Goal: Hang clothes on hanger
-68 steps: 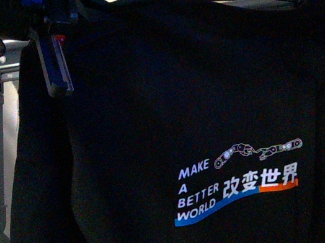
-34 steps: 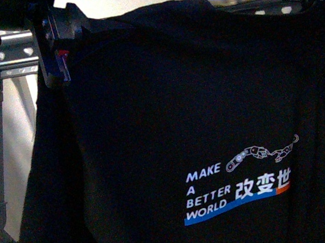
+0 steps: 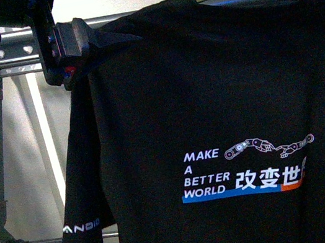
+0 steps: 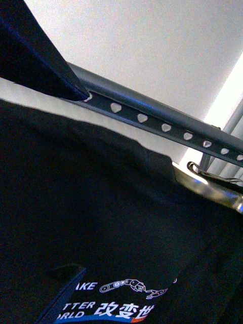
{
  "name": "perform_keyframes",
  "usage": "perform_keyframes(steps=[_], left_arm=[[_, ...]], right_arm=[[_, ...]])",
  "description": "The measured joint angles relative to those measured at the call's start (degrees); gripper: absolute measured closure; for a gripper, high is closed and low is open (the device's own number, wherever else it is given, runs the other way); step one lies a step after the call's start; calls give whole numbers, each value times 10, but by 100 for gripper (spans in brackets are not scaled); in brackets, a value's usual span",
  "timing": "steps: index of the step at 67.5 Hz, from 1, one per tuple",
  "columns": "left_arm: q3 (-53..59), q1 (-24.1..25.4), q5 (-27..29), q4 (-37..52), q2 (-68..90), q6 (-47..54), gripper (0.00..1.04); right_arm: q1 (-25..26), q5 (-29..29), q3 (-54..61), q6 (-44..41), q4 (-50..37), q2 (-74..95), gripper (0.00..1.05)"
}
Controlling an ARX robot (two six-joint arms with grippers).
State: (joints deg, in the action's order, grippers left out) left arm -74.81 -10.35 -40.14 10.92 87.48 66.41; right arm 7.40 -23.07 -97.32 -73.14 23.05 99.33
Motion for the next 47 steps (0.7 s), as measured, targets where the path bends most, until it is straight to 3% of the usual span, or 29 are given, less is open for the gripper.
perform_keyframes(steps=[16,19,25,28,30,34,40,44,47], left_arm=[[0,0,0,0,-1,0,7],[13,3,12,57,5,-64,7],[28,16,97,274,31,-285,7],[24,26,136,332,39,-388,7],[14,38,176,365,44,-509,7],[-35,77,281,329,46,-760,7],[-83,119,358,231,42,-1026,7],[-100,140,405,153,39,-1139,7],[-96,143,441,134,38,-1164,7]], right_arm=[[5,-29,76,81,35,-23,96],[5,-37,94,85,45,-31,96],[4,-51,136,92,81,-57,96],[4,-58,146,94,96,-67,96],[4,-67,155,97,115,-77,96],[16,-92,171,110,162,-95,96],[36,-132,190,134,197,-113,96],[47,-157,207,160,195,-127,96],[51,-167,222,183,173,-139,96]])
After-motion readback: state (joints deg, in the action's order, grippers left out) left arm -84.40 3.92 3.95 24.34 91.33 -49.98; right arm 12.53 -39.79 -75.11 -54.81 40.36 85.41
